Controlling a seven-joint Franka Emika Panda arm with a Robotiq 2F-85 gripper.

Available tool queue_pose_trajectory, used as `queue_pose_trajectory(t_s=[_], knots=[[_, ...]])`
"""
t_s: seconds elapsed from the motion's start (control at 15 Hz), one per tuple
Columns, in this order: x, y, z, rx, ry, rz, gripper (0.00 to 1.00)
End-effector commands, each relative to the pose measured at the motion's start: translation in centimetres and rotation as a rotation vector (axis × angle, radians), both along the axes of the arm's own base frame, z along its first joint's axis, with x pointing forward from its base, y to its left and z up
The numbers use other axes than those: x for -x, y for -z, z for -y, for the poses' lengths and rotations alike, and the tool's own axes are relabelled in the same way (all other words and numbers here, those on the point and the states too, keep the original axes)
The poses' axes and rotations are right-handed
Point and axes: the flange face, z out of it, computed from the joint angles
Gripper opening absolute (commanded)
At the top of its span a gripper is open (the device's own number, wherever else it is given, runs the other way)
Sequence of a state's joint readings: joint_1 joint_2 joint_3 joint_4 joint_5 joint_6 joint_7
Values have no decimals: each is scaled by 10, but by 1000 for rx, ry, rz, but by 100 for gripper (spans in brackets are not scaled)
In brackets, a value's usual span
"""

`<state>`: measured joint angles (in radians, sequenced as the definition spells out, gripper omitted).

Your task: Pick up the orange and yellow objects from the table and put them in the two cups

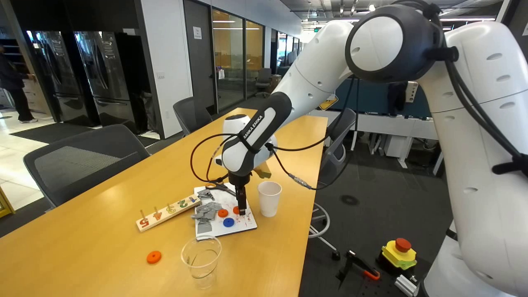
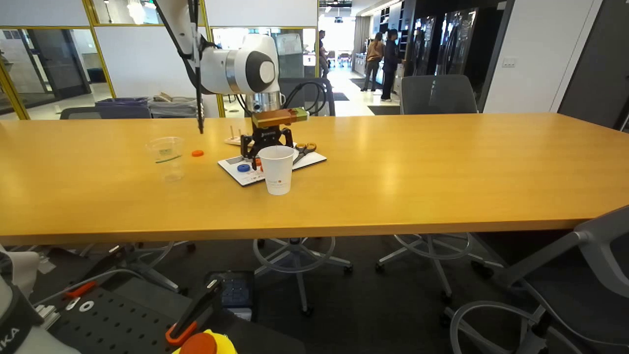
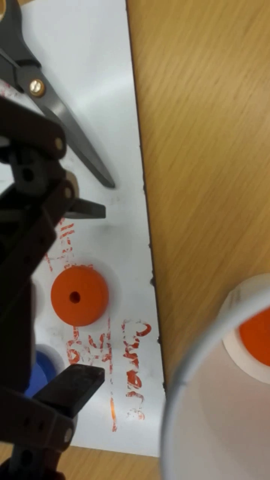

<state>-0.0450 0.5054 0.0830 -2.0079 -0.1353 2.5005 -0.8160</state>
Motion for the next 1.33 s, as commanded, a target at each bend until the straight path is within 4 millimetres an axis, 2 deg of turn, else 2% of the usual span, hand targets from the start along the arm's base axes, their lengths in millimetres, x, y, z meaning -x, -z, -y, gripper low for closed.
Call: queue_pose_trajectory(t_s=[0.0,0.67,0.73,0.8,0.87,0.93,1.27], knots=[[-10,-2,-3,-17,-29,14,100],[-14,6,-8,-30,-44,9,100],[-14,6,-7,-31,-45,8,75],[-14,6,-6,-30,-47,9,75],[-15,6,-6,-29,-49,10,68],[-15,7,-5,-29,-51,10,58],[-18,0,-2,-20,-23,7,20]])
